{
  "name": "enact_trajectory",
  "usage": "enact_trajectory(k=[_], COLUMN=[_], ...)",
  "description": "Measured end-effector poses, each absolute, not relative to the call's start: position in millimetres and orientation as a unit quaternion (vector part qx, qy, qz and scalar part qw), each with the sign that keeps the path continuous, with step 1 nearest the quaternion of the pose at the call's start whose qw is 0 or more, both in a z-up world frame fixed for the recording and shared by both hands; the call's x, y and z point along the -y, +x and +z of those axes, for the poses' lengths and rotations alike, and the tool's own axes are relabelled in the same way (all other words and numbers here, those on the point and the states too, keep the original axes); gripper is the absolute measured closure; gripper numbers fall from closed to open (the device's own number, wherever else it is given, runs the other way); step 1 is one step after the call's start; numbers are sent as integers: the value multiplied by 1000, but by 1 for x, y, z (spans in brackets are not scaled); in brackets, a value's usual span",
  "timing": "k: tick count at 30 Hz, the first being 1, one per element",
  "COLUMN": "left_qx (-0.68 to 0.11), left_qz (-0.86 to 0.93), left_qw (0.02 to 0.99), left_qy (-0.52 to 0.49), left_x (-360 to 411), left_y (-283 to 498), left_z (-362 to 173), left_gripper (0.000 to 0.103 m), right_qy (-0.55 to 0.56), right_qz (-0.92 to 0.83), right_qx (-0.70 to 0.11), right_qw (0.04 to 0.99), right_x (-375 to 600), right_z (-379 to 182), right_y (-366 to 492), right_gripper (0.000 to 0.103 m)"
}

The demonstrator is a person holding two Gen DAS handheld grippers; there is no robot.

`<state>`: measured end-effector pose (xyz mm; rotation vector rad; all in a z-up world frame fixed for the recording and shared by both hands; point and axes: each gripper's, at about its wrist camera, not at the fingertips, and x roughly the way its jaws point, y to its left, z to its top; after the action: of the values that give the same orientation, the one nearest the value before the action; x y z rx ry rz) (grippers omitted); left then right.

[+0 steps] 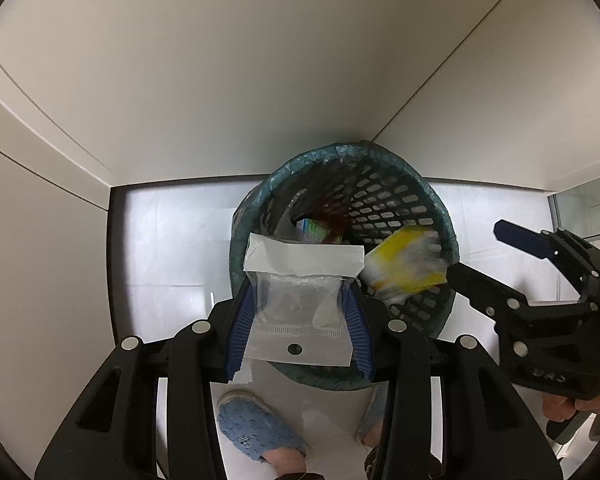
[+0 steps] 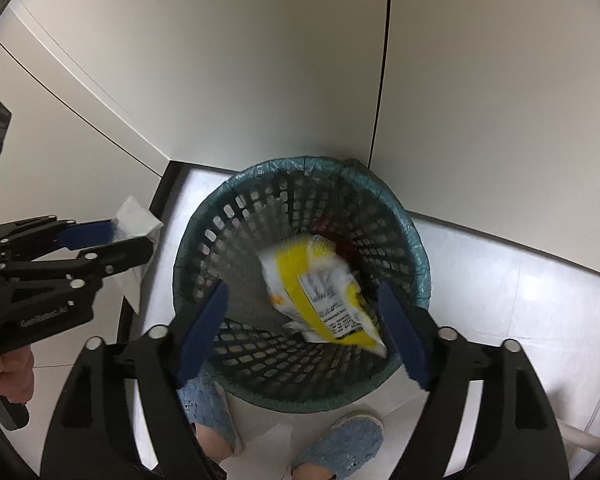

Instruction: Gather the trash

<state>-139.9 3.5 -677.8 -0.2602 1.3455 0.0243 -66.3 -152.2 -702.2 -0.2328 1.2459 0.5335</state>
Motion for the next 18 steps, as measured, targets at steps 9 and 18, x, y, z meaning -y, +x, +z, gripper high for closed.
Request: enact_trajectory(k=[9, 18], left_qx=[-626, -629], left_qz=[-6, -27], left_qw=[771, 766], left_qy=[-119, -128], left_x=[22, 57], left_y=[-128, -111], left_z=[-693, -712], left_gripper=[61, 60], right_qy=[-105, -107], right_qz=[222, 196], right_qx=[-567, -573], right_qw=[786, 789], right_x=[192, 234], right_z=[-681, -678], right_y=[-73, -70], right_gripper=[15, 12])
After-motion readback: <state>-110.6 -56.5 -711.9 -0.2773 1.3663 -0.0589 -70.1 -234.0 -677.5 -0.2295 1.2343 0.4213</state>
